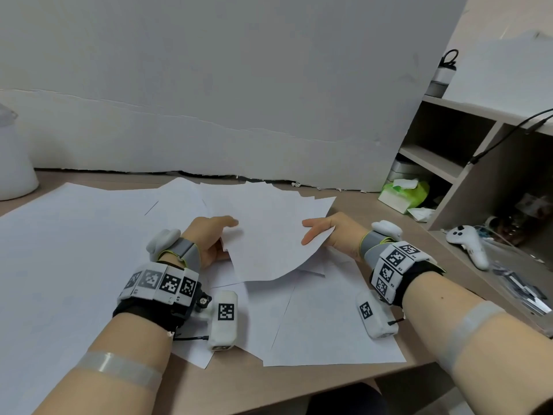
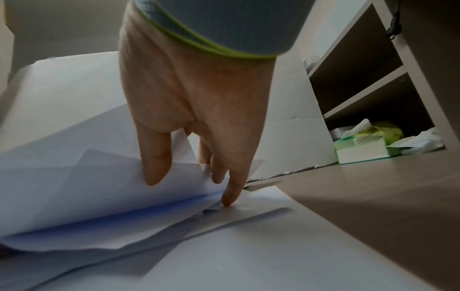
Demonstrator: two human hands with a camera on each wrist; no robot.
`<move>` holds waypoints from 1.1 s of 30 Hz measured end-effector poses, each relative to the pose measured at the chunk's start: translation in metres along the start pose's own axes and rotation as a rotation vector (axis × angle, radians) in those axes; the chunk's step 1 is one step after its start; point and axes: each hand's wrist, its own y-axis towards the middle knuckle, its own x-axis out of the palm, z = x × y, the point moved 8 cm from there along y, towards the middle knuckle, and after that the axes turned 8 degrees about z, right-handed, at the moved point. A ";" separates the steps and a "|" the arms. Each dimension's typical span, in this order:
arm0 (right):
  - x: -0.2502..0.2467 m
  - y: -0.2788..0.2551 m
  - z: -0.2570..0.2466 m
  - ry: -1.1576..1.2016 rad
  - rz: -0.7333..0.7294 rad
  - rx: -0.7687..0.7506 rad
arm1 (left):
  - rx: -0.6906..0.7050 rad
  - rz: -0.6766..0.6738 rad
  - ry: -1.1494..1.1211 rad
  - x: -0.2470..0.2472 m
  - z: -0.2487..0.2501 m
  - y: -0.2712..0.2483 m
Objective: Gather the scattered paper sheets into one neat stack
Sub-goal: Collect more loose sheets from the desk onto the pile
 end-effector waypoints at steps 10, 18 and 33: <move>-0.046 -0.006 0.018 -0.031 0.361 0.298 | 0.097 -0.017 0.044 -0.004 0.007 0.007; -0.051 -0.016 0.043 -0.370 0.271 0.527 | 0.290 0.080 -0.100 -0.008 0.027 -0.001; -0.027 -0.019 0.016 -0.783 0.044 0.637 | 0.514 0.288 -0.299 -0.026 0.043 0.000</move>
